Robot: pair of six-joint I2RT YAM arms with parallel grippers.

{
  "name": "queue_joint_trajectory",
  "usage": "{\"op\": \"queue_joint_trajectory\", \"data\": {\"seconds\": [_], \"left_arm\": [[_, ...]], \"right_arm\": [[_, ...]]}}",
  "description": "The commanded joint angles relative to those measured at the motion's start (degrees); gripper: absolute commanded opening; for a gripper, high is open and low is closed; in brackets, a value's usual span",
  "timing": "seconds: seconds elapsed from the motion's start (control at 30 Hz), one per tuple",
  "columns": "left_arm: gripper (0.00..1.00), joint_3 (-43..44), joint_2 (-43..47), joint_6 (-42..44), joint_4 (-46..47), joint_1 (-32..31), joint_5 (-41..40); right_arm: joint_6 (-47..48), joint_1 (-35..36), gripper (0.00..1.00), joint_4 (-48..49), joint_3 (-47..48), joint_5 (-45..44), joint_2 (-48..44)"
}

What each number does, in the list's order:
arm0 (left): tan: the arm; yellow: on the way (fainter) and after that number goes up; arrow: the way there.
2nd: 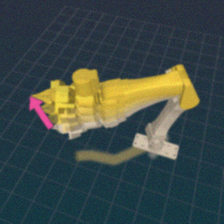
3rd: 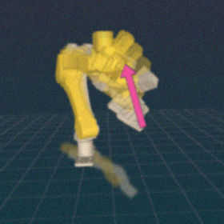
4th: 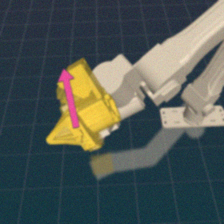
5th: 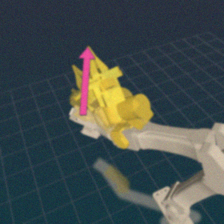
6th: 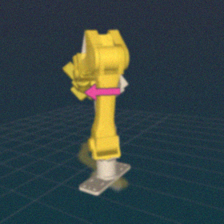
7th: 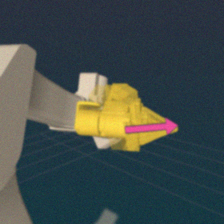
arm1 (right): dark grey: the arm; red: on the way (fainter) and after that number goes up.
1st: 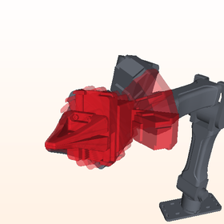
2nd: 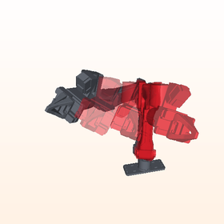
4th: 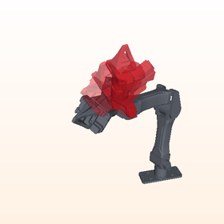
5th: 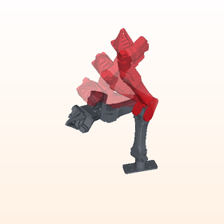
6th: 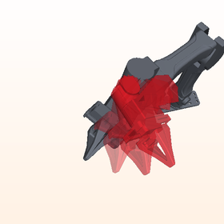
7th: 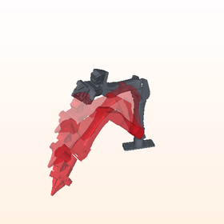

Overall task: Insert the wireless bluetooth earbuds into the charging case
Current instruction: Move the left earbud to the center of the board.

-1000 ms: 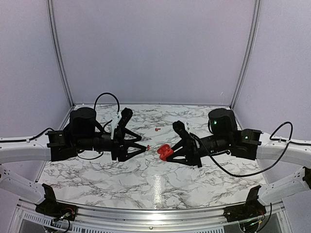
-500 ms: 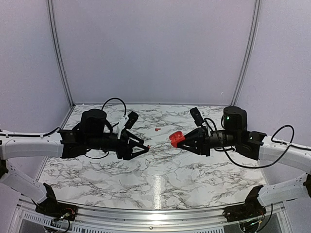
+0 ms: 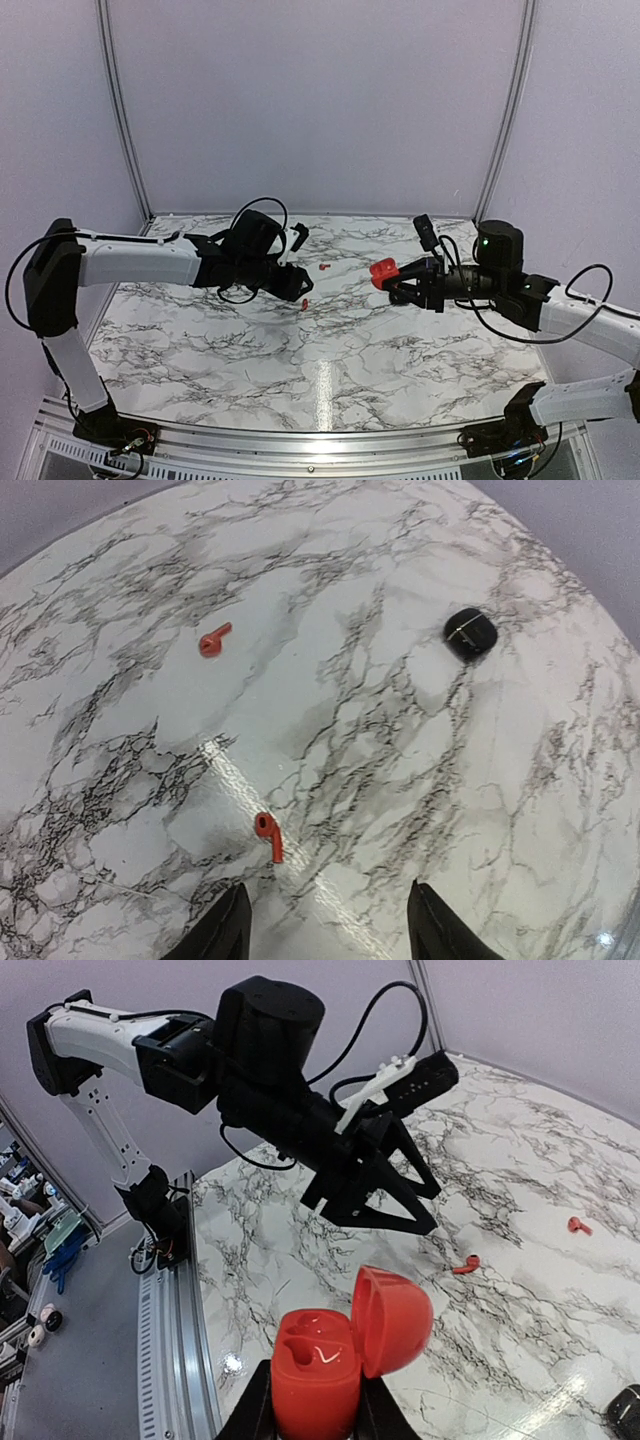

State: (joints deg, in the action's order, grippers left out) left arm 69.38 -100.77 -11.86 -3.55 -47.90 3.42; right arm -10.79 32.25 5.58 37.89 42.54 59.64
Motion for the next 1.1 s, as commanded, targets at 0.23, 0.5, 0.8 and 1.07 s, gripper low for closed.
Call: {"op": "queue_joint_trajectory", "data": {"seconds": [0.23,0.5,0.8,1.07], "left_arm": [[0.51,14.3,-16.6,1.7,-12.8,1.7,-5.3],[0.45,20.3,-22.4,2.8,-16.1,1.9,-3.8],[0.39,24.0,-26.2,3.3,-19.2,2.0,-3.6],[0.25,25.6,-27.9,3.5,-20.9,2.1,-4.4]], "right_arm": [[1.6,-0.4,0.01,3.4,-2.3,2.4,-2.6],[2.9,-0.4,0.00,2.3,-1.9,3.2,-3.1],[3.6,-0.4,0.00,1.9,-1.8,2.8,-3.4],[3.6,-0.4,0.00,2.0,-1.7,3.2,-3.3]]}}
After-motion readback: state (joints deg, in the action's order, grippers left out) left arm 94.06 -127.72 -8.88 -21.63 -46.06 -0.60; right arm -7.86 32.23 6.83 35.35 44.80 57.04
